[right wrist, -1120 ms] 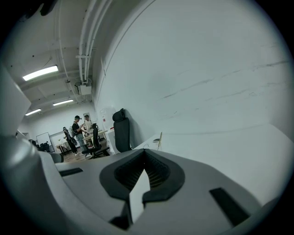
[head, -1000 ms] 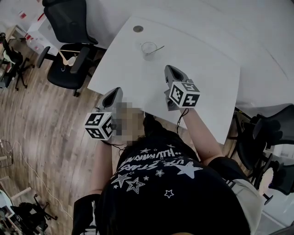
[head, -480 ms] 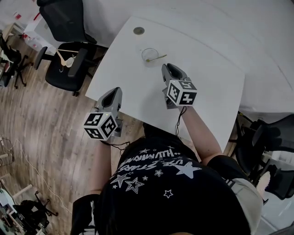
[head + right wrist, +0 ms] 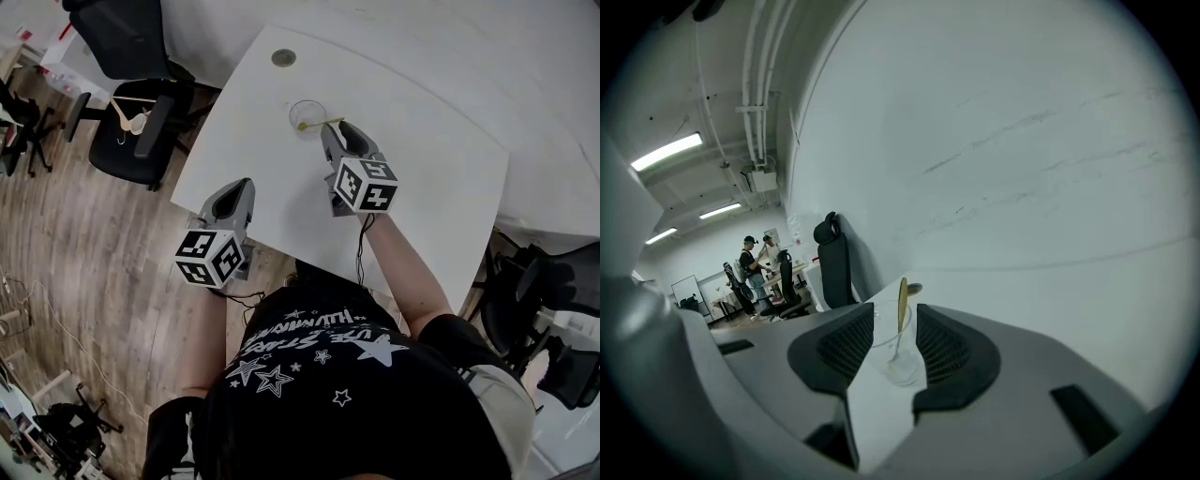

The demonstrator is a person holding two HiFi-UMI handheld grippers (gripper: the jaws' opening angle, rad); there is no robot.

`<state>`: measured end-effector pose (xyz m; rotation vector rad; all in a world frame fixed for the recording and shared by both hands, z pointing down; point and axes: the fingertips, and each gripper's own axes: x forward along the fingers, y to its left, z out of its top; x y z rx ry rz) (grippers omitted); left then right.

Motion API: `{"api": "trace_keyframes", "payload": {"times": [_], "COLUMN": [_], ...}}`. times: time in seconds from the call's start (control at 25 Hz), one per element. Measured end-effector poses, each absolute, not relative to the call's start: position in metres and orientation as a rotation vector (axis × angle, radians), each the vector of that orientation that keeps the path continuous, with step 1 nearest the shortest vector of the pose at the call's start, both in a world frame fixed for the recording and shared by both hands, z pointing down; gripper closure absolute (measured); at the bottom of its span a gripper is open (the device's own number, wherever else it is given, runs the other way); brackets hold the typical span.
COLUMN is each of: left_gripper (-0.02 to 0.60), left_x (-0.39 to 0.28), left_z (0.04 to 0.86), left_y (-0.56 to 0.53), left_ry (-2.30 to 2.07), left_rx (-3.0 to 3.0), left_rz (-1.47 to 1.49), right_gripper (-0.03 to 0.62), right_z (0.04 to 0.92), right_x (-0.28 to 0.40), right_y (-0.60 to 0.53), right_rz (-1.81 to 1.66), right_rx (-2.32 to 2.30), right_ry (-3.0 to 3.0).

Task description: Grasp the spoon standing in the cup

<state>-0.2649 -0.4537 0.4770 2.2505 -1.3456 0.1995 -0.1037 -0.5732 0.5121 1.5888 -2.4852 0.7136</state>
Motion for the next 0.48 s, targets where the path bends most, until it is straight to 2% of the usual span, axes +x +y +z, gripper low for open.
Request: {"api": "trace_keyframes", "payload": {"times": [0.24, 0.48], "left_gripper": [0.575, 0.575], "left_x": [-0.265, -0.272], "left_z": [0.487, 0.488], "left_y": [-0.466, -0.474], "left_ry": [-1.356, -1.384], "left_rx": [2.233, 2.214], "left_rz": [0.216, 0.201], "right_gripper": [0.454, 0.507], "right_z": [0.519, 0.523], "right_x": [-0.104, -0.102], "right_y": [-0.588, -0.592], "right_rz": [0.723, 0.723], "right_rx": [1.604, 1.616], "right_ry": [-2.477, -2.463]}}
